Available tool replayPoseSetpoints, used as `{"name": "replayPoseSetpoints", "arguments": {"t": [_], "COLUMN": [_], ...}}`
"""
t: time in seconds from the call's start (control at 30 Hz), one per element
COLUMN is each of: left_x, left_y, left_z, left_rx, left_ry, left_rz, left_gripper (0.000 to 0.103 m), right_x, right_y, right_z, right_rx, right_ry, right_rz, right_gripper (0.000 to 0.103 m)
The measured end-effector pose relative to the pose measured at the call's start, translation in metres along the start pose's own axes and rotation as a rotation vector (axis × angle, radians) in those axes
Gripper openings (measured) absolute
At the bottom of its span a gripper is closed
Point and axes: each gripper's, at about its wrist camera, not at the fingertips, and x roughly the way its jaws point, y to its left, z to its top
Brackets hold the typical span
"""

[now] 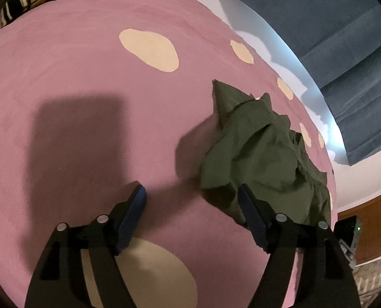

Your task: Fold small clothes

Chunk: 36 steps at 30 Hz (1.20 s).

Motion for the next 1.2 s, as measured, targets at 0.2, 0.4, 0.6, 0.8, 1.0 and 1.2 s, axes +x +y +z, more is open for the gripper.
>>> {"name": "replayPoseSetpoints", "arguments": {"t": [0.2,0.4,0.6,0.8,1.0,1.2], "left_x": [0.0,-0.003,-0.005,-0.012,-0.022,-0.022], "left_y": [-0.003,0.0,-0.002,-0.005,-0.001,0.003], "left_z": [0.003,0.004,0.003,0.003,0.006,0.013], "left_rx": [0.013,0.005,0.014,0.042,0.038,0.034], "left_ry": [-0.005,-0.002,0.001,-0.007,-0.027,-0.029], "left_rz": [-0.02,-0.04,-0.053,-0.058,-0.062,-0.057], "left_gripper": [0.074,0.074,0.074,0.074,0.074,0.077], "right_x": [-0.024,-0.049,-0.025,0.025,0.001,-0.038], "right_y": [0.011,0.026,0.019,-0.003,0.011,0.033], "right_z": [-0.001,0.045,0.098,0.114,0.103,0.048], "right_rx": [-0.002,-0.031,0.005,0.031,0.027,-0.017], "right_ry": [-0.012,-0.121,-0.151,-0.106,-0.139,-0.143], "right_rz": [-0.004,-0.025,-0.086,-0.218,-0.176,-0.059], "right_gripper": [0.048,0.057,0.057,0.056,0.057,0.058]}}
